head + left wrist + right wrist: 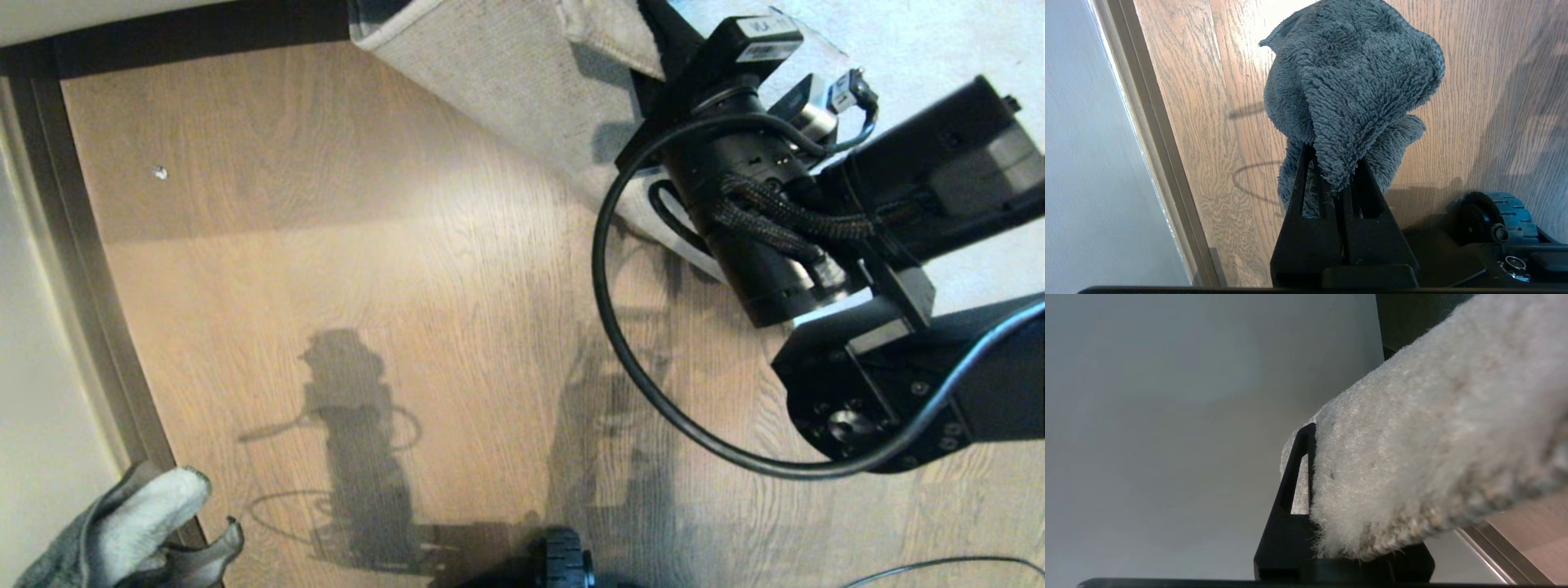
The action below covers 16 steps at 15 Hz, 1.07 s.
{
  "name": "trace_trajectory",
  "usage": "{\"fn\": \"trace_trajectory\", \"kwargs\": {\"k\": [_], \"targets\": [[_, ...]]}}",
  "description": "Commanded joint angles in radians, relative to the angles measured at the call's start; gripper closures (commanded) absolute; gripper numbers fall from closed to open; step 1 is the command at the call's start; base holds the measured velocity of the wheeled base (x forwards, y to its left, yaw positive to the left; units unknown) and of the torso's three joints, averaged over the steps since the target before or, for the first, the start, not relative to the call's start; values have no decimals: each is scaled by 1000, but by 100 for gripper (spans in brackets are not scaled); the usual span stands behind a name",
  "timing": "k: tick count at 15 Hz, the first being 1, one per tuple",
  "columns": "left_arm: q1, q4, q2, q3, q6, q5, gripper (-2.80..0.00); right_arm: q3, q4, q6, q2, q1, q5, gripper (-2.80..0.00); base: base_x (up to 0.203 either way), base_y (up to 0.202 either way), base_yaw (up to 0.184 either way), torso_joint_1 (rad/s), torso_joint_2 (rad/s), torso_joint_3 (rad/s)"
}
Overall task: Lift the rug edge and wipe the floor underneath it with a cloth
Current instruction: Wipe the floor under the carpet with a rag
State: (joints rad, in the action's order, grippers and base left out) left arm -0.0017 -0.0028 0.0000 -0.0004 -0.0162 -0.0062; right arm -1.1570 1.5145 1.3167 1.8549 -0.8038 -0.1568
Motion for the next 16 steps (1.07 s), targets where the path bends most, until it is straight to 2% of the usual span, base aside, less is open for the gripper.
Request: {"fn": "trace_trajectory", "kwargs": {"k": [1, 13, 16], "targets": [[0, 0, 0, -1, 3, 1, 0, 0, 9, 19, -2, -2, -1, 0, 0, 0, 0, 0, 0, 0], [0, 0, 0, 0, 9, -5, 0, -6, 18, 22, 40, -2, -1, 0, 0, 0, 0, 0, 0, 0], [0, -2, 0, -1, 76, -18, 0, -7, 18, 22, 40, -1, 0, 0, 0, 0, 0, 0, 0, 0]]}}
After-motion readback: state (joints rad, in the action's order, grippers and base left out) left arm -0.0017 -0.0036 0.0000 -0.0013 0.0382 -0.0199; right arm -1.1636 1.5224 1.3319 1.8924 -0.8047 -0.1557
